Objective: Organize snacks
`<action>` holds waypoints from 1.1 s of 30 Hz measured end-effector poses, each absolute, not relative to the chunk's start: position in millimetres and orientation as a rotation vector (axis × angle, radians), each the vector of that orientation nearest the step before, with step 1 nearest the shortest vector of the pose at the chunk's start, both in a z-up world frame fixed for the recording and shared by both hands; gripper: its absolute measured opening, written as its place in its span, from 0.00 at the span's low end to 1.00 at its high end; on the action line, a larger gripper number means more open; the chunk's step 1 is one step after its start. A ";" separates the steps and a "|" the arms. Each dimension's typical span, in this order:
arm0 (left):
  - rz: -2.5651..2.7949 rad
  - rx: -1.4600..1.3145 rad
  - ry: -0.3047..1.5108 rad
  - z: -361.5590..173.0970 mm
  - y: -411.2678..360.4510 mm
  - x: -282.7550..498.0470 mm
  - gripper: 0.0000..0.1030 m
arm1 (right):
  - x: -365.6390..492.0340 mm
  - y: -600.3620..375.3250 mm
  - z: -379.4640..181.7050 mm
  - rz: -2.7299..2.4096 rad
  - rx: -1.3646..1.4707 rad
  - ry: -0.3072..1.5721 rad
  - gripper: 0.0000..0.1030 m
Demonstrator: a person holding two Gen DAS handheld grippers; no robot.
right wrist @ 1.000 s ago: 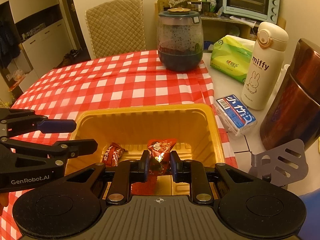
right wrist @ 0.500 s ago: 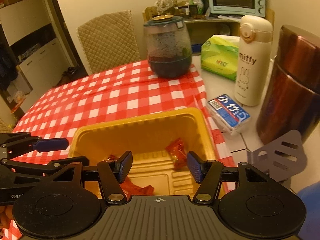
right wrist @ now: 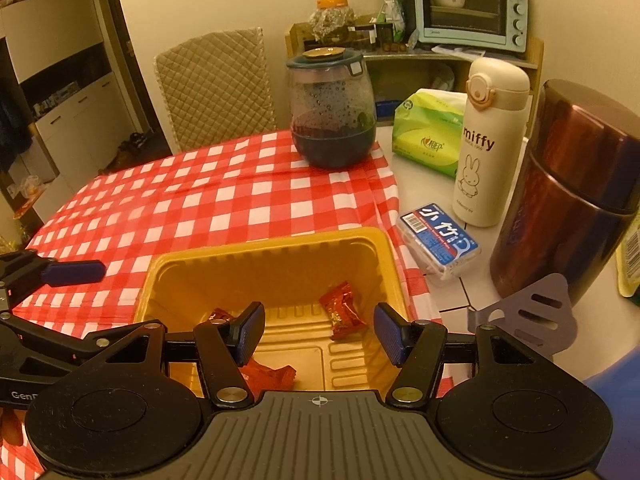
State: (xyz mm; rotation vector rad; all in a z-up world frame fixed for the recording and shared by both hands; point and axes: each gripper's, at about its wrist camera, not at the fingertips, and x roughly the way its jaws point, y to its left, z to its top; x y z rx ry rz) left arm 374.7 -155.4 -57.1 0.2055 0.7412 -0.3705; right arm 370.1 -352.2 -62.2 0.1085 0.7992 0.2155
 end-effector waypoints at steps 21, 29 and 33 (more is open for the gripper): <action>-0.242 0.105 0.760 -41.6 -136.2 342.2 1.00 | 331.1 -367.0 -36.8 0.186 0.145 0.794 0.93; -0.211 0.053 0.776 -31.1 -131.4 316.0 1.00 | 303.0 -364.6 -23.1 0.178 0.141 0.797 0.93; -0.205 0.023 0.778 -23.9 -128.6 300.4 1.00 | 284.3 -362.2 -14.0 0.169 0.147 0.785 0.93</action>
